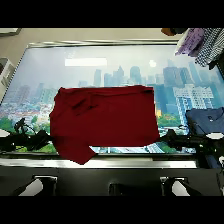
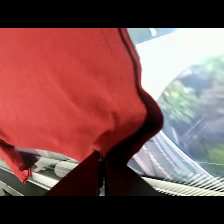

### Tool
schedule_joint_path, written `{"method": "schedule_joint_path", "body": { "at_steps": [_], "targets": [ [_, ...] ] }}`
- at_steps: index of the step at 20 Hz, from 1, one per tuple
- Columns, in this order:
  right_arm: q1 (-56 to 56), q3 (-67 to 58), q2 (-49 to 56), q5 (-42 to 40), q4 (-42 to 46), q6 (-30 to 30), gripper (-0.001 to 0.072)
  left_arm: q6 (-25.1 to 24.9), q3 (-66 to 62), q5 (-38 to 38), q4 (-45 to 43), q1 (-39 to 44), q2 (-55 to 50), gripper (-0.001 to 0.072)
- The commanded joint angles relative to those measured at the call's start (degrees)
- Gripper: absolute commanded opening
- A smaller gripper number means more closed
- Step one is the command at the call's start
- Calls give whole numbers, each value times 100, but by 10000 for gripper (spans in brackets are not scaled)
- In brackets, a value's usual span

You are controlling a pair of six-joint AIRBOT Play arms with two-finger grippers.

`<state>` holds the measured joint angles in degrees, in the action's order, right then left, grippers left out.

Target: Fold the clothes and pants, and hang the long-sleeved shirts on hangers.

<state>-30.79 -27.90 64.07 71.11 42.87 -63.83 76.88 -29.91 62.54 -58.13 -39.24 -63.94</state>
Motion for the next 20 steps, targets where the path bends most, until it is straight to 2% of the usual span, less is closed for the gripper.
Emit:
{"method": "schedule_joint_path", "body": {
  "at_steps": [1,3,4,5,6,13,18,20],
  "targets": [
    [4,0,-4,79,-140,31,25,-245,4,-105,267,4,-254,373],
    [4,0,-4,120,-284,101,25,-260,4,-138,361,7,-358,362],
    [4,0,-4,162,-417,179,25,-293,4,-133,409,9,-407,248],
    [4,0,-4,199,-568,269,25,-431,4,-118,490,28,-431,100],
    [4,0,-4,225,-699,334,24,-518,4,-122,577,83,-435,18],
    [4,-212,-4,249,-1541,798,23,-553,-522,-144,953,710,-396,14],
    [7,-1237,-2,153,-1775,745,22,-160,-1797,-170,953,1451,-396,14],
    [223,-1821,-2,-160,-1668,625,22,17,-2465,-179,953,1591,-396,14]
  ]
}}
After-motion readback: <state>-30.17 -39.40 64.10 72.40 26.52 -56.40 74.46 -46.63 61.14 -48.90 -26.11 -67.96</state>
